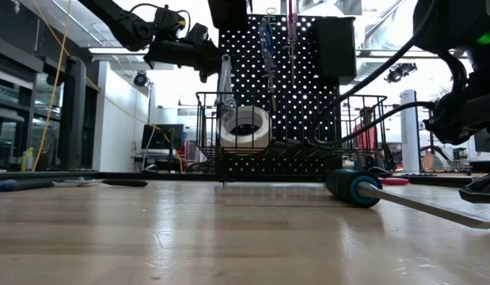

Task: Hang tools onto peg board
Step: Put the socket in the left black bin on the pegboard

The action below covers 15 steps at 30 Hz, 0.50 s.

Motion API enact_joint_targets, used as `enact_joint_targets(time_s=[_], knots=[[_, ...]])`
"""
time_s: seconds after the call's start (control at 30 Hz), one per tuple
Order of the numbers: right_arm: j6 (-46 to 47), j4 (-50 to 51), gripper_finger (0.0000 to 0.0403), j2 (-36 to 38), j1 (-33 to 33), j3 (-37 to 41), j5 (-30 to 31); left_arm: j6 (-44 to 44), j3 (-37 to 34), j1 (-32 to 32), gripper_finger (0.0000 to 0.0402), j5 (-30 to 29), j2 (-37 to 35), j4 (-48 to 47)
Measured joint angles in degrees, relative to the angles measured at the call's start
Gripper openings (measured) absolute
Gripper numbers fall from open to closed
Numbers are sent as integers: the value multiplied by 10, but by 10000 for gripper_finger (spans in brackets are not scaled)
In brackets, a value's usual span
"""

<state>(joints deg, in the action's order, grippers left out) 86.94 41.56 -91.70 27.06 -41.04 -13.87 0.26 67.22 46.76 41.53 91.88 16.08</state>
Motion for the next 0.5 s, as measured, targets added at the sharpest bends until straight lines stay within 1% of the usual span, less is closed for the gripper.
enact_joint_targets(time_s=[0.17,0.23,0.3,0.4,0.5], knots=[[0,2,30,0,-11,0,4,0,0,0,108,0,0,0],[-9,8,30,2,-15,-5,20,0,0,0,108,0,0,0],[-23,29,30,4,-22,-19,54,0,0,0,108,0,0,0],[-51,94,30,13,-32,-63,133,0,0,0,108,0,0,0],[-73,146,30,49,-37,-148,185,0,0,0,108,0,0,1]])
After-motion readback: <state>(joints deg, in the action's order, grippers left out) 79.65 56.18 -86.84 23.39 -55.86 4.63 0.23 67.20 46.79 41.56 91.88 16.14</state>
